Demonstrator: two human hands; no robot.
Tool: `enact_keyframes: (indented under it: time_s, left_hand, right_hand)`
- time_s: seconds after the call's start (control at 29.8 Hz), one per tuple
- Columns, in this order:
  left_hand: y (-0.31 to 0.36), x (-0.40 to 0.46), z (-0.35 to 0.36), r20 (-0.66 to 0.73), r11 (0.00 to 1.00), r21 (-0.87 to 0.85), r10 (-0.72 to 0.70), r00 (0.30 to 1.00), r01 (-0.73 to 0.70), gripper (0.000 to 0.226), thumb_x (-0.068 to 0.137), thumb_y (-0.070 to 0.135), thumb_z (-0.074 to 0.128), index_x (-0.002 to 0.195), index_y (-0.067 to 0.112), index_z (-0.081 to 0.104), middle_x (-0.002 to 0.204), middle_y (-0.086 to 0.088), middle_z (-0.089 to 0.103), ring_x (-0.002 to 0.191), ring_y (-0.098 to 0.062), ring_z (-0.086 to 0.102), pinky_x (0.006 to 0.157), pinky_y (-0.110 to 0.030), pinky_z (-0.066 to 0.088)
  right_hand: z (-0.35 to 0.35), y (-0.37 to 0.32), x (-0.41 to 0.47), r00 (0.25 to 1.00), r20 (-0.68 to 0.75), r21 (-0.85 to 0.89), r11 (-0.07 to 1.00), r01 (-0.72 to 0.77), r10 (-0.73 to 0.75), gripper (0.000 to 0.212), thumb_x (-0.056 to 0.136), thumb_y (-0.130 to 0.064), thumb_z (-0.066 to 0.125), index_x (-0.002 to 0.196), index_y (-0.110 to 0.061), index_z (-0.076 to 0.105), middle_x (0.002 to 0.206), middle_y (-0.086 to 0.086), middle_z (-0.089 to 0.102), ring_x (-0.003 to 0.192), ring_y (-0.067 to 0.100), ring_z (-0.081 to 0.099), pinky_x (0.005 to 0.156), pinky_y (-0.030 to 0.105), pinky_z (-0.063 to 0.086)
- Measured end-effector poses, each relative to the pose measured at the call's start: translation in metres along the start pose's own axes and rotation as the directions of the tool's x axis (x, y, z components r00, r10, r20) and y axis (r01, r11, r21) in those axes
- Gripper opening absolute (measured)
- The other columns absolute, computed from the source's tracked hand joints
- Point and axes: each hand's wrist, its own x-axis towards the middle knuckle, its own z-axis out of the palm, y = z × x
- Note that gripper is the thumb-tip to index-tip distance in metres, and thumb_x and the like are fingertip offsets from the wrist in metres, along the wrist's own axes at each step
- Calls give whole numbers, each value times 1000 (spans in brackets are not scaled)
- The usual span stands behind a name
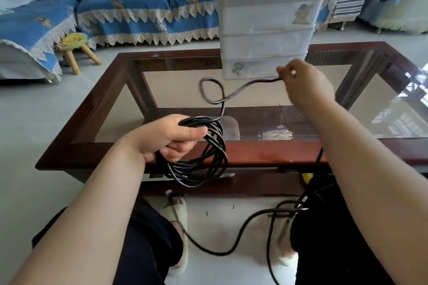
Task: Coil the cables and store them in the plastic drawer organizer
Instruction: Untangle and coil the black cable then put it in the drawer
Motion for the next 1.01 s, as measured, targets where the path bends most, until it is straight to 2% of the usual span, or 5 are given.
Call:
enact_keyframes:
  time_s: [0.3, 0.54, 0.67, 0.8, 1.01]
  left_hand:
    - [-3, -23, -27, -67, 894, -389, 211, 975, -221, 50, 68, 49, 81, 63, 11, 49, 40, 9, 30, 27, 2, 32, 33, -13, 23]
    - [-6, -6, -7, -4, 961, -264, 88, 996, -86, 57, 70, 52, 77, 61, 13, 37, 40, 7, 31, 28, -1, 26, 35, -14, 19]
    - [-5, 1, 3, 39, 985, -173, 4, 999, 3, 55, 71, 52, 77, 82, 10, 43, 42, 5, 30, 28, -1, 25, 34, -13, 19]
    - [-2, 4, 6, -55, 995, -97, -42, 998, 37, 48, 80, 44, 62, 107, 5, 50, 43, 4, 29, 29, -3, 23, 34, -14, 17]
    - [-4, 8, 4, -150, 1000, -13, 13, 989, -15, 43, 82, 44, 63, 61, 15, 39, 45, 1, 29, 30, -4, 23, 36, -13, 20]
  right_hand:
    - [39, -6, -58, 733, 651, -109, 932, 346, -197, 31, 97, -44, 41, 73, -29, 53, 84, -4, 58, 84, 21, 57, 70, 32, 43]
    - [52, -43, -99, 878, -212, 518, 712, 473, -429, 38, 98, -16, 39, 135, -11, 43, 124, 6, 50, 109, 17, 54, 91, 29, 46]
    - [37, -53, -102, 785, -200, 319, 719, 618, -586, 35, 93, -35, 52, 119, -14, 61, 122, 6, 53, 102, 16, 56, 86, 27, 48]
    - [37, -58, -100, 881, -39, 292, 838, 460, -471, 25, 83, -40, 68, 101, -23, 70, 116, 1, 49, 104, 18, 52, 83, 29, 44]
    - [28, -53, -81, 888, 370, 535, 844, 36, -272, 15, 92, -11, 53, 100, -23, 56, 88, -1, 59, 65, 7, 64, 65, 22, 51]
